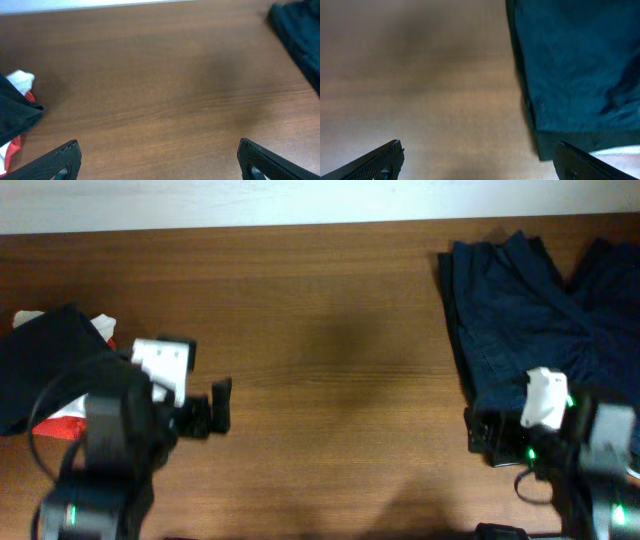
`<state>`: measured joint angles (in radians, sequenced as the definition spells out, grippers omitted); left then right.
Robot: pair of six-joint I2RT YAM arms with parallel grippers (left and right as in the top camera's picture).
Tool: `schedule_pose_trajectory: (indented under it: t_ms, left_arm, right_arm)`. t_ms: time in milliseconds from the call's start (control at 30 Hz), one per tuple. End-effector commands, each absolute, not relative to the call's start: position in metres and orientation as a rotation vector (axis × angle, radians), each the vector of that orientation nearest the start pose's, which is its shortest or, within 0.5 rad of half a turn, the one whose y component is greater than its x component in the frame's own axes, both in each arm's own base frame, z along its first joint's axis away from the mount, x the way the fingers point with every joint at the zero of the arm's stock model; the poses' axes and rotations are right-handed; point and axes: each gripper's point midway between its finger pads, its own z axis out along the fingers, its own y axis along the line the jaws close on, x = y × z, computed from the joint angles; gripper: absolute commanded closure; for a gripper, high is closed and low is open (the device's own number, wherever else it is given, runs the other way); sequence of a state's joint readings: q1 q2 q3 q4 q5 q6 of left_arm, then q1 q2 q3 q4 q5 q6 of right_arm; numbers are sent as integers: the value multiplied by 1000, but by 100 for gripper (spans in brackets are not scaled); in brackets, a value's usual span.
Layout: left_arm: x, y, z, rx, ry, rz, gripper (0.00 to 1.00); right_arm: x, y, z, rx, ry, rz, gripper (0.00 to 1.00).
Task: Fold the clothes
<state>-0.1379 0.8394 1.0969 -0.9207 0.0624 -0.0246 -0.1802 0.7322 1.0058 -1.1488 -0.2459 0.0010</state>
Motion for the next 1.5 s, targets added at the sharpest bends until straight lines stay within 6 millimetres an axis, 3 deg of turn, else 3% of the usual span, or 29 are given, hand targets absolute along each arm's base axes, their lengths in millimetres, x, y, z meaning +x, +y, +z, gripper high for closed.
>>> schedule_pose_trajectory:
  t_ms: [0,133,233,600,767,967,1133,1233,1467]
  left_arm:
    - [228,-40,273,140,2121,-157,1]
    - [195,-36,282,138,2050,-160,1]
    - [182,-34,280,138,2049,-160,1]
    - [150,-30,234,144,2275,-149,1]
    - [150,-30,234,144,2276,-149,1]
    - [150,-30,234,144,2276,-149,1]
    - [150,-30,234,144,2276,-149,1]
    - [150,-30,234,144,2276,-149,1]
    - [150,-30,234,144,2276,-149,1]
  right_arm:
    - [183,13,253,80,2270,217,2]
    - [166,18,268,51,2169,206,1]
    - [164,18,270,48,2157,204,1]
    - [163,15,266,59,2173,183,1]
    - [173,16,271,-8,2093,159,1]
    - [181,27,278,-144,1838,133,1]
    - [194,32,263,-196,1597,116,1]
    - [211,35,250,-212,1565,125,1]
    - [238,14,223,-117,1462,18,1]
